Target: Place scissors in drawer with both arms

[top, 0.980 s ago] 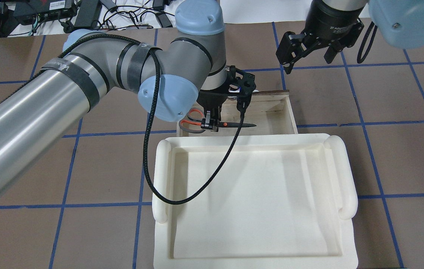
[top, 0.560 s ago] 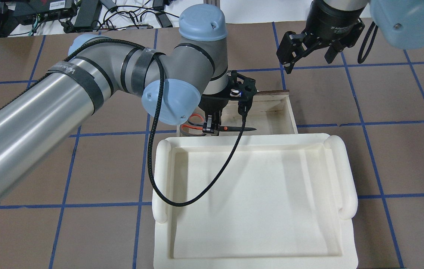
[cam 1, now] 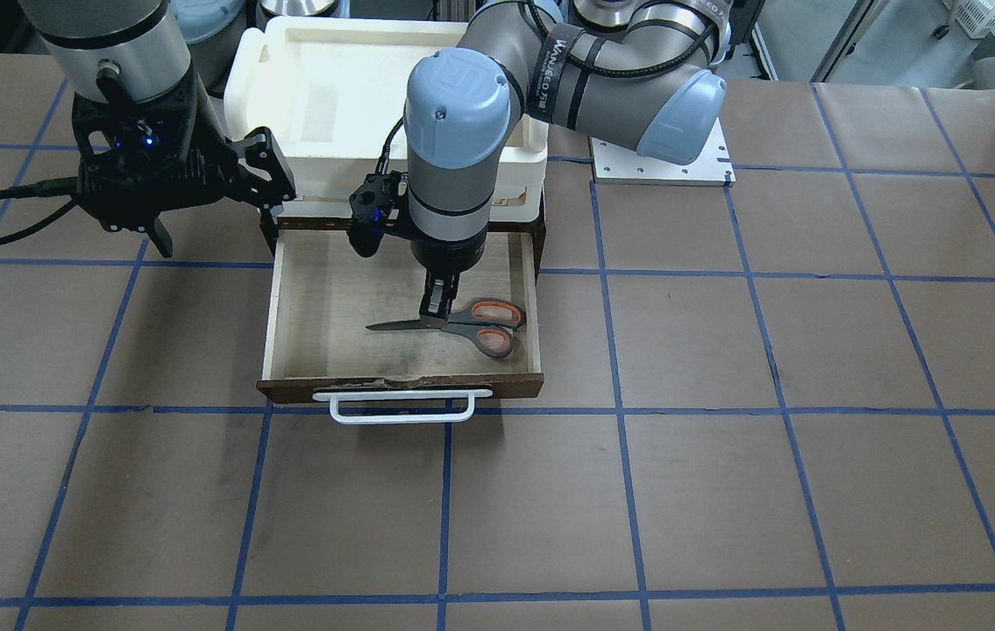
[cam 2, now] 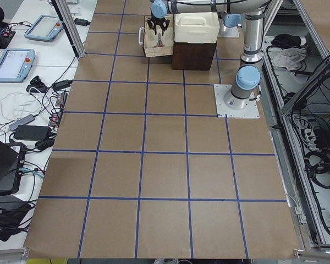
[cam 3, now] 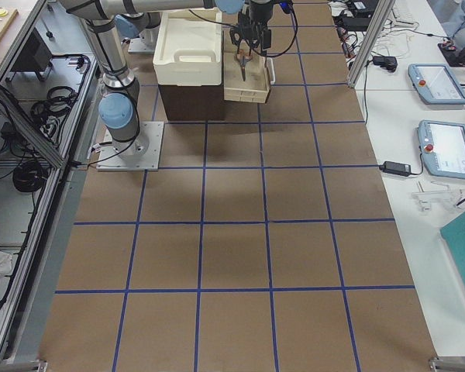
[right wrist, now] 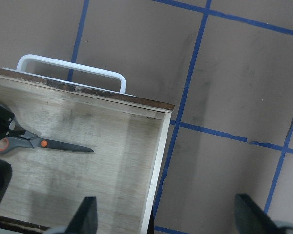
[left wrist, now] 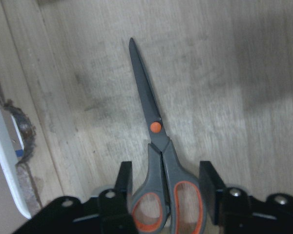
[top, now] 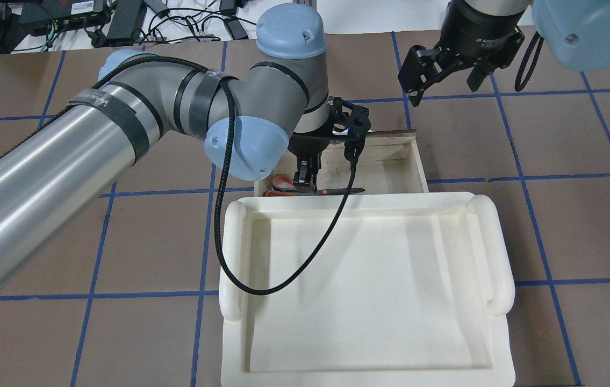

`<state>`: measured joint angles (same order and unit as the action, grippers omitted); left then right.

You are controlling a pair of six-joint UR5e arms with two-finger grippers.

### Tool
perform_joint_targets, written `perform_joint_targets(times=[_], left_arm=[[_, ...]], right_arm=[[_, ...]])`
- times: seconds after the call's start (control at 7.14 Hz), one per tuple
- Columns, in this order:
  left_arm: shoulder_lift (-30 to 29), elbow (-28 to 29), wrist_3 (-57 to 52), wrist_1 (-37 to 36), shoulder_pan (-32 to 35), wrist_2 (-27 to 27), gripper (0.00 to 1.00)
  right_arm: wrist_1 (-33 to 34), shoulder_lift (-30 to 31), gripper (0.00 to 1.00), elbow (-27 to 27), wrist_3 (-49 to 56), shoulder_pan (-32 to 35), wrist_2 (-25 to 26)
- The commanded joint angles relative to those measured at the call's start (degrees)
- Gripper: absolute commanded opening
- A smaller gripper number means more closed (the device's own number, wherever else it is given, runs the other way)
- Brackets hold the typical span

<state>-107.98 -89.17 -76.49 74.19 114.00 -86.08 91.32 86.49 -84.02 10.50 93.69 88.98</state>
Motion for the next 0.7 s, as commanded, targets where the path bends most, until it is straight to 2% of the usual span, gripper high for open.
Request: perform_joint_targets(times=[0.0,0.28,0.42,0.56], left_arm=[[2.1,0.4,10.0,-0.9,-0.8,-0.4,0.78],[5.0,0.8,36.4,-0.7,-5.3,-0.4,0.92],[6.6,1.3,46.7,-0.9,-8.0,0.1,0.93],[8.6,1.7,58.4,-0.1,-10.6,-0.7,1.00]], right_arm=[[0.3,0.0,1.00,0.0,-0.1,0.0,0.1],[0.7,0.0,1.00,0.0,-0.2,0.0,0.1],[0.6,0.0,1.00,0.0,-0.2,0.0,0.1],[0.6,0.0,1.00,0.0,-0.2,0.0,0.1]])
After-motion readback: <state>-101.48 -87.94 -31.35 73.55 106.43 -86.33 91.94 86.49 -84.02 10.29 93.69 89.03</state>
